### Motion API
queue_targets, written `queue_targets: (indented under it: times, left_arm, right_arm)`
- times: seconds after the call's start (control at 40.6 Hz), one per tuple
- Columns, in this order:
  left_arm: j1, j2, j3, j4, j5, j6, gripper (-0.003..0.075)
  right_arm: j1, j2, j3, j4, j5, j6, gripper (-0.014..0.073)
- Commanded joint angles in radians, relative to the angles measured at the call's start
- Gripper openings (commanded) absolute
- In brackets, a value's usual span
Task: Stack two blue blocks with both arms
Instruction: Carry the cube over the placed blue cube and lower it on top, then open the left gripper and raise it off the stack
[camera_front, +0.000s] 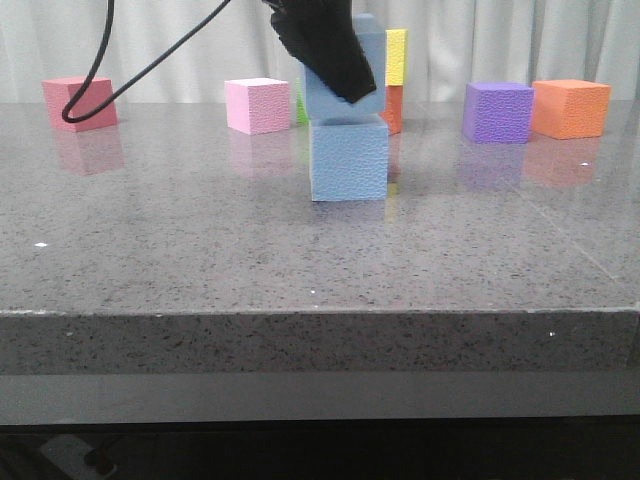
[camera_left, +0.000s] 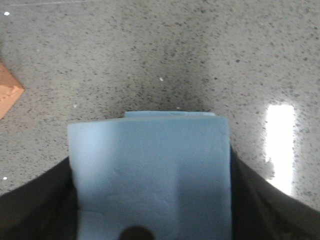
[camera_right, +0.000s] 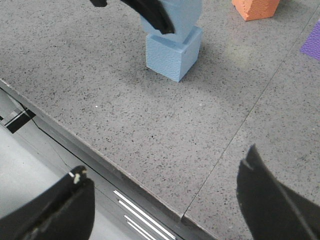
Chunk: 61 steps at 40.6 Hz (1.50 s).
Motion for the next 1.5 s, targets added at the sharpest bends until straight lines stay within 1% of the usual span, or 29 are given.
queue_targets:
  times: [0.0, 0.197, 0.32, 0.369, 0.443, 0.492, 0.566, 0.861, 1.082, 1.156, 1.279, 1.378, 1.476]
  left_arm:
    - [-0.008, -0.053, -0.028, -0.032, -0.018, 0.004, 0.0365]
    - [-0.008, -0.04, -0.028, -0.054, -0.022, 0.013, 0.037]
    - [-0.008, -0.03, -0.026, -0.038, -0.057, 0.013, 0.0384]
    - [-0.008, -0.029, -0.026, -0.037, -0.074, 0.013, 0.0408]
    - [-0.008, -0.029, -0.026, -0.037, -0.082, 0.013, 0.0475]
    - [-0.008, -0.029, -0.026, -0.037, -0.082, 0.013, 0.0534]
    - [-0.008, -0.029, -0.026, -0.037, -0.082, 0.013, 0.0576]
    - [-0.008, -0.047, -0.026, -0.04, -0.067, 0.011, 0.0579]
    - [-0.008, -0.118, -0.026, -0.04, -0.067, -0.002, 0.0578]
    - [-0.008, -0.147, -0.025, -0.042, -0.069, -0.028, 0.0578]
    - [-0.008, -0.198, -0.025, -0.041, -0.067, -0.109, 0.0573]
    - [-0.008, -0.243, -0.023, -0.041, -0.031, -0.283, 0.0561]
    - [-0.008, -0.29, -0.022, -0.043, -0.018, -0.345, 0.0543]
  right_arm:
    - [-0.007, 0.0, -0.026, 0.013, -0.06, -0.009, 0.0593]
    - [-0.007, 0.0, -0.026, 0.013, -0.06, -0.009, 0.0593]
    - [-0.007, 0.0, -0.026, 0.013, -0.06, -0.009, 0.0593]
    - [-0.007, 0.0, -0.026, 0.013, -0.06, -0.009, 0.0593]
    - [-0.007, 0.0, -0.026, 0.013, -0.06, -0.009, 0.0593]
    - [-0.007, 0.0, -0.026, 0.013, -0.06, -0.009, 0.0593]
    - [-0.007, 0.0, -0.026, 0.013, -0.06, -0.009, 0.0593]
    - [-0.007, 0.0, -0.026, 0.013, -0.06, -0.009, 0.0593]
    - [-0.007, 0.0, -0.026, 0.013, -0.06, -0.009, 0.0593]
    - [-0.007, 0.0, -0.026, 0.013, -0.06, -0.009, 0.0593]
    - [-0.007, 0.0, -0.026, 0.013, -0.06, -0.009, 0.0593]
    - [-0.007, 0.0, -0.026, 0.013, -0.06, -0.009, 0.0593]
    - [-0.007, 0.0, -0.026, 0.013, -0.06, -0.009, 0.0593]
